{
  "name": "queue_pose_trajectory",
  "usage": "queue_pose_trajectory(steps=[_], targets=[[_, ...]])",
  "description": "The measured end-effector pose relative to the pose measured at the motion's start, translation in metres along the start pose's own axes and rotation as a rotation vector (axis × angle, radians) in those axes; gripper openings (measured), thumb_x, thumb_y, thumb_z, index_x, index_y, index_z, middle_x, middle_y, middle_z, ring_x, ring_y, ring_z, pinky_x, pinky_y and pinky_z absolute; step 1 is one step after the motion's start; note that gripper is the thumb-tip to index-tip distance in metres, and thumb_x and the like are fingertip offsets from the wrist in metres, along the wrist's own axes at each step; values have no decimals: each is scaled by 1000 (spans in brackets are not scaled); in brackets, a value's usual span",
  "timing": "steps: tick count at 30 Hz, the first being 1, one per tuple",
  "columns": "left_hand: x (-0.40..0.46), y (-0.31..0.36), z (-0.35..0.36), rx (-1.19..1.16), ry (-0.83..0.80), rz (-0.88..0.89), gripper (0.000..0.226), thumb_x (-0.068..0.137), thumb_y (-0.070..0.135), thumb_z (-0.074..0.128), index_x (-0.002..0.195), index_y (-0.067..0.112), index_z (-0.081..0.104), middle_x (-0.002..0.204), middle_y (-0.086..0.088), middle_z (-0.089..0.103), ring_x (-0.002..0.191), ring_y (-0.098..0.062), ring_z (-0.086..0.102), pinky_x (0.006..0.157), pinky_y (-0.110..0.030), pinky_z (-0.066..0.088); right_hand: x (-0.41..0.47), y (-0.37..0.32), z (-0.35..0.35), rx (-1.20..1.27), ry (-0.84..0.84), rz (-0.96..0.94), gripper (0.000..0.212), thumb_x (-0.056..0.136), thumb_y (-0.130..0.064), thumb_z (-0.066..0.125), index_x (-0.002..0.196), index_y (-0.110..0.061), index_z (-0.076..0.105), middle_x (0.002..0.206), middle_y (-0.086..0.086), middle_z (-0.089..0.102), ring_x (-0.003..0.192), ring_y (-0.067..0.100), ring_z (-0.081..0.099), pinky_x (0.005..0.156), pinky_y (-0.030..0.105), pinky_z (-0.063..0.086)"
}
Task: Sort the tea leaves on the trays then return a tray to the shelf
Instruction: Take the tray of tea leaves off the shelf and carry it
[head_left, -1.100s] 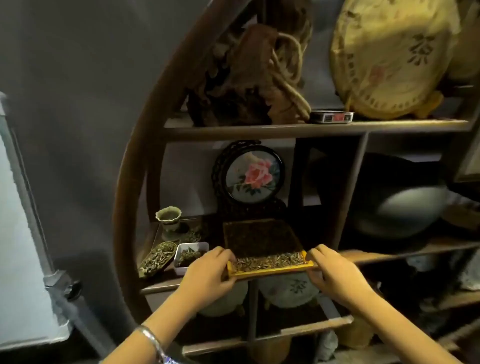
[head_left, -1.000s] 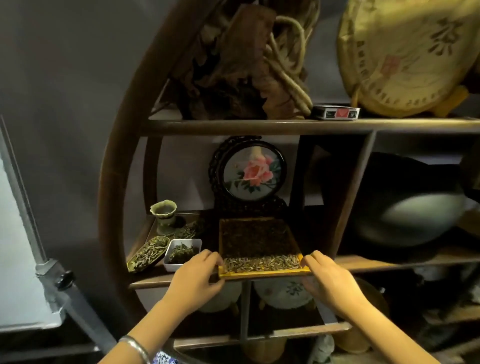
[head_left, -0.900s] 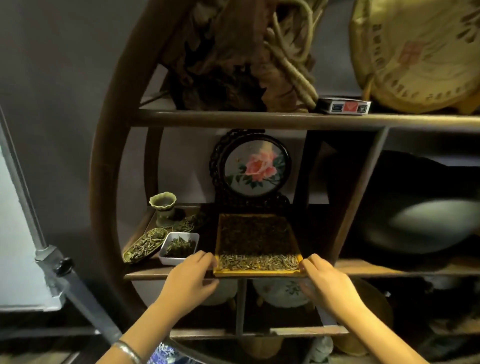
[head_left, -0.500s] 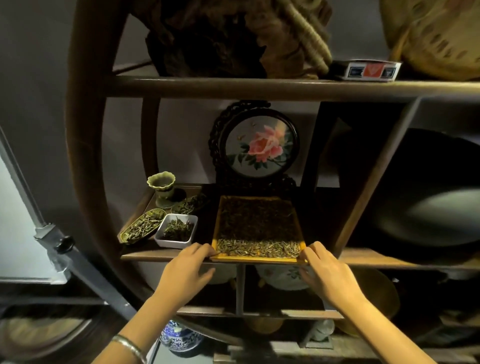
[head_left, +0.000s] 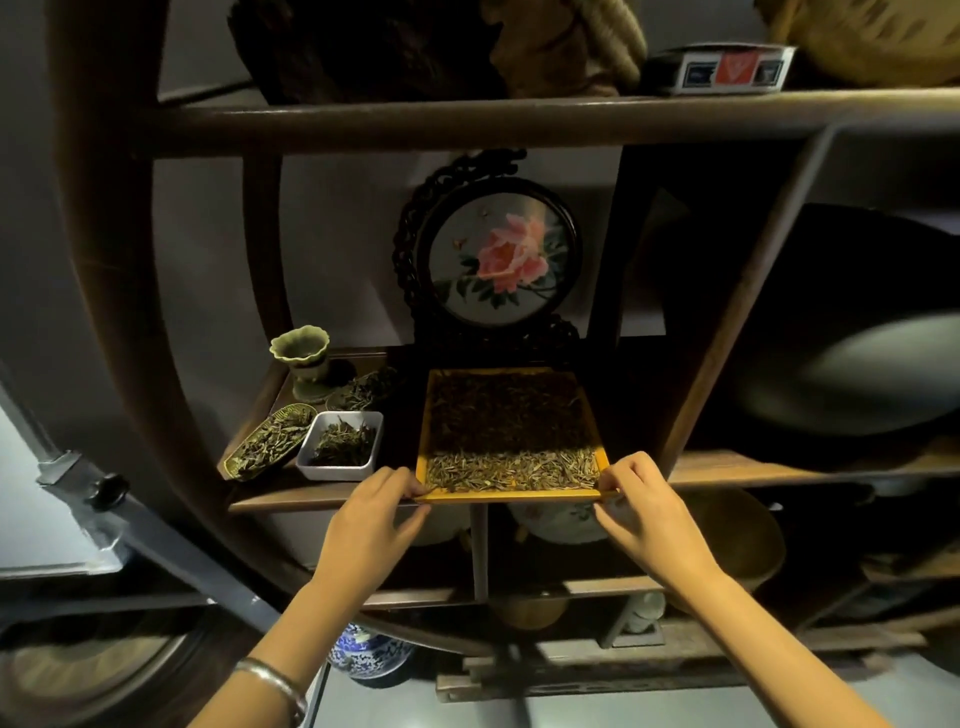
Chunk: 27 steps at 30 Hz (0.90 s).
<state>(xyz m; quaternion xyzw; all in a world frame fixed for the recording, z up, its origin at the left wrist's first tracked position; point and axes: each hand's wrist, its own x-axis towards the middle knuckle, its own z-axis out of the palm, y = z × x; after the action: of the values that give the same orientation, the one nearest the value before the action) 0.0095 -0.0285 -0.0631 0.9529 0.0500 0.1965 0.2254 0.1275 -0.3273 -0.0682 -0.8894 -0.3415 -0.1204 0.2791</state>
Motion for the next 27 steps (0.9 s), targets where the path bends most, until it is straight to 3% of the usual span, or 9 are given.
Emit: queue_pose_trajectory(steps=[6,10,19,23,27], targets=[[-14,-1,2,-69,19,42,21,79,17,76,88,24,58,87,14,55,84,-10,58,62,-29,49,-19,3,3,79,35,21,27,79,-16,71,99,-20,52,102,-7,41,88,3,52,72,19,51],[-23,0,3,-108,27,47,25,77,14,78,88,26,59,87,16,56,82,-3,55,66,-16,43,-31,-1,5,119,64,64,26,79,-17,71,97,-22,52,101,-8,42,88,5,54,71,20,51],[-32,1,6,-208,22,-12,29,77,16,78,95,31,60,94,21,60,90,4,58,74,-17,50,-41,-7,10,169,132,142,24,76,-10,74,91,-19,57,98,-8,44,87,7,53,70,17,49],[-33,-2,5,-336,6,-146,33,78,30,75,96,42,50,89,23,63,88,2,62,74,-8,47,-40,-9,11,208,139,137,28,74,-6,75,91,-18,56,97,-7,44,89,6,52,72,9,45],[-27,-3,11,-517,42,-360,11,89,28,63,86,36,55,81,10,69,68,-8,66,62,-20,51,-39,-10,13,285,158,189,40,75,-2,73,100,-22,49,102,-12,44,92,7,56,72,11,50]])
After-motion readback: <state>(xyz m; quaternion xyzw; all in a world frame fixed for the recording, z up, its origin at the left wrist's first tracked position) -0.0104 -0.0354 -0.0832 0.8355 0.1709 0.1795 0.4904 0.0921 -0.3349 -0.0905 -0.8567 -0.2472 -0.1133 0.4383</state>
